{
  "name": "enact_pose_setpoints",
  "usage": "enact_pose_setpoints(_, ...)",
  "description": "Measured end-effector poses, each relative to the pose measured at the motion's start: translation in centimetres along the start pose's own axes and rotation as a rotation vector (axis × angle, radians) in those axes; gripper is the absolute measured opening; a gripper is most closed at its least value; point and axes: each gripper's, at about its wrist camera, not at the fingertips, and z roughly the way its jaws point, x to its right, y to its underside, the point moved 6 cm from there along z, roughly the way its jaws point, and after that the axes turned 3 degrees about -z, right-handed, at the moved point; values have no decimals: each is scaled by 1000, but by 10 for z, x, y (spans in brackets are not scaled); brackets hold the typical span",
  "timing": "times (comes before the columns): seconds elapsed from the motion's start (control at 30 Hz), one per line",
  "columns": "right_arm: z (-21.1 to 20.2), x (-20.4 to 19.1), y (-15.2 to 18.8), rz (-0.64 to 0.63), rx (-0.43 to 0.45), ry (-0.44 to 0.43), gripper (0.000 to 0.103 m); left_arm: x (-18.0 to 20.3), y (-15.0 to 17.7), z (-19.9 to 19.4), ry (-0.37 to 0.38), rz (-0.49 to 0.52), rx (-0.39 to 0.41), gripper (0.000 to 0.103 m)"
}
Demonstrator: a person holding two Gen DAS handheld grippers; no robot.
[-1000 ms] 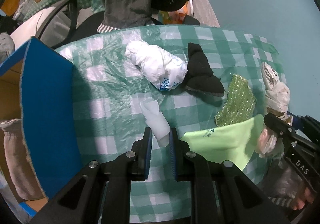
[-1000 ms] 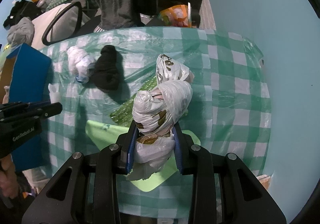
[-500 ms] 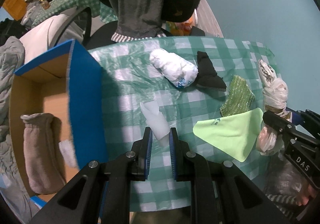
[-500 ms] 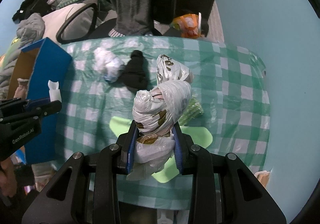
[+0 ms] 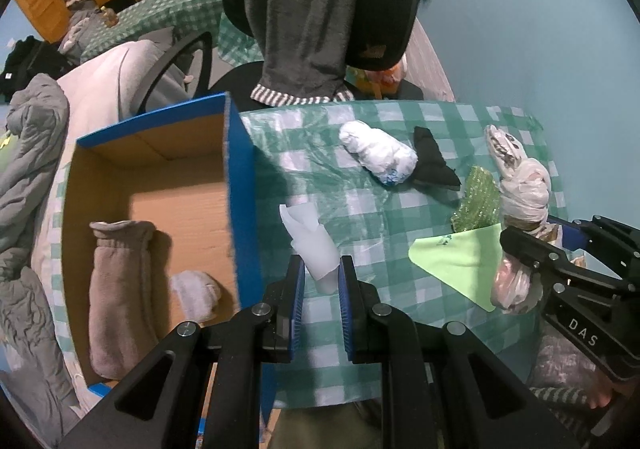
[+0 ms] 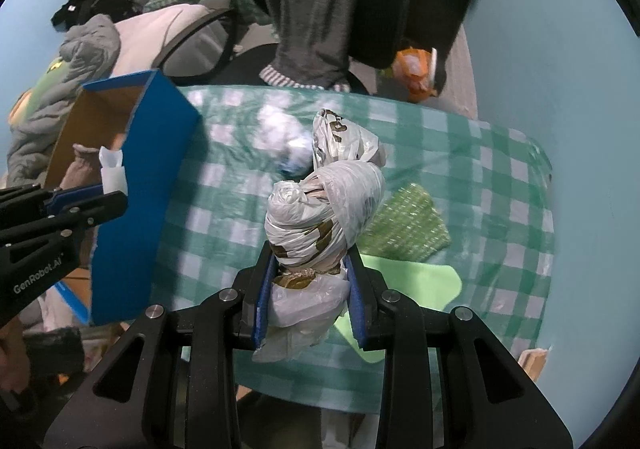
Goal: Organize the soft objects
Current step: 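Carry the bag bundle and white bottle with both grippers over the cardboard box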
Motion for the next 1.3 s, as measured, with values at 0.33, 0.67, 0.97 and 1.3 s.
enact_pose_setpoints(0.33, -1, -52, -18, -65, 11, -41, 31, -41, 7, -12, -10, -49, 21, 16)
enact_pose_setpoints(0.67, 2, -102, -37, -139, 20, -74, 31, -84, 13, -18, -24, -108, 30, 16)
enact_pose_setpoints(0.97, 6, -143, -53, -193, 22, -104, 31, -126, 21, -22, -41, -160, 31, 16)
enact_pose_setpoints(1.3, 11, -184, -61, -250, 16, -127, 31, -160, 26, -22, -64, -193, 33, 16)
